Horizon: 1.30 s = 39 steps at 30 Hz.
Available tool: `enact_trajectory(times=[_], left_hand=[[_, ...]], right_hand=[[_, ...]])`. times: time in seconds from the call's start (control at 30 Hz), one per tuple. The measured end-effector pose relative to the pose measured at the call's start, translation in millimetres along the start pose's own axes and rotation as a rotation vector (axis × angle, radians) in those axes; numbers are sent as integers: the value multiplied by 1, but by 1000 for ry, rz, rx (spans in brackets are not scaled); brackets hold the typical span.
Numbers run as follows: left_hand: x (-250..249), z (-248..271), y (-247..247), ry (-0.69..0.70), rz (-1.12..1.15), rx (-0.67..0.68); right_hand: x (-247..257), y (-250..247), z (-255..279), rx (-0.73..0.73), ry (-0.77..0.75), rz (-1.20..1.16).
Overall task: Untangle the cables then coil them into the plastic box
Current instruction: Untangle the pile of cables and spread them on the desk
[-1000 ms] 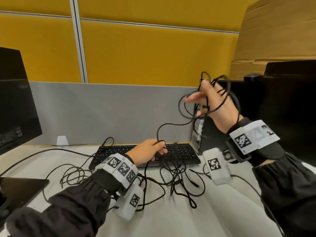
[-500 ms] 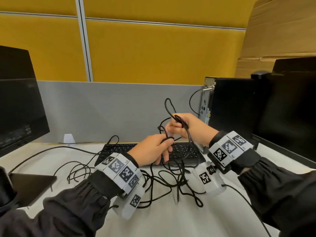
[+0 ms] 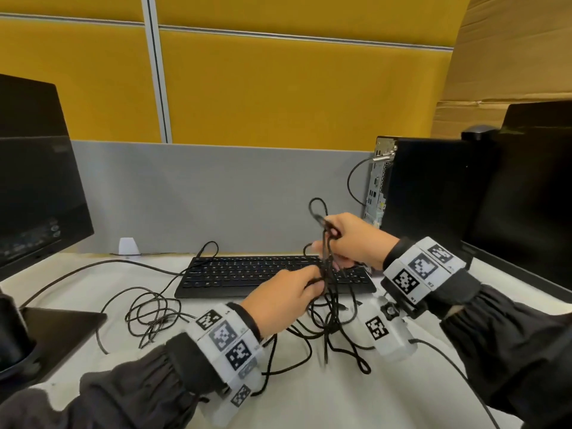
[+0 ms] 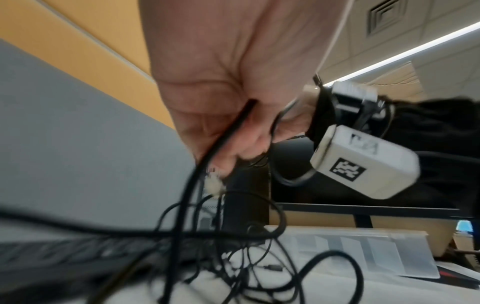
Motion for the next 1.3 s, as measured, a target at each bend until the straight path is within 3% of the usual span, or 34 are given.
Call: enact_trajectory(times=[0.1,0.17,0.23,0.3,0.43,0.53,0.6,0.67,0.73,0.77,0.83,0.97,1.0,1.13,1.2,1.3], left_hand=[[34,-1,-11,-141,-90,-9],[58,-1,-16,-308,-278,112],[67,2,-14,-387,-396,301],[62,5,-4,-377,-440,391],[43,4,19,-293,-344,377],[37,1,19,-317,-133,474],[46,-3,-2,-343,208,450],[53,-4,-33,-399,785,386],[59,-3,-55,-371,1334,412],[56,-2,-61,-320,1435,458],[45,1,-60,-207,1374,506],[40,2,-48,-182,1154,423],[43,4,-48,-177,1110,409],[63,7,-51,-205,799,380],[73,6,-57,-265,649,359],[92,4,-73,-324,628,304]], right_hand=[[-16,-31,1,-326,32,-115],[-21,-52,-3,-544,29,-245],[-21,-65,-10,-660,4,-340],[-18,-69,-18,-673,-51,-403],[-7,-59,-29,-572,-178,-557],[6,-46,-30,-481,-207,-738],[14,-35,-27,-407,-216,-813],[21,-23,-24,-312,-231,-850],[27,-3,-23,-217,-230,-899],[30,9,-23,-162,-222,-934],[36,39,-27,-56,-224,-916],[32,76,-35,52,-284,-491],[29,79,-35,97,-289,-475],[26,81,-26,339,-154,-780],[26,77,-27,356,-147,-762],[26,70,-31,356,-164,-728]])
Point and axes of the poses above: each hand's wrist, its own z-axis away from the middle knuckle, its own y-axis out of the palm, x = y × z, the point moved 1 cm from there along -z, towards the middle knuckle, and after that the axes turned 15 degrees about -y, right-handed, at the moved point
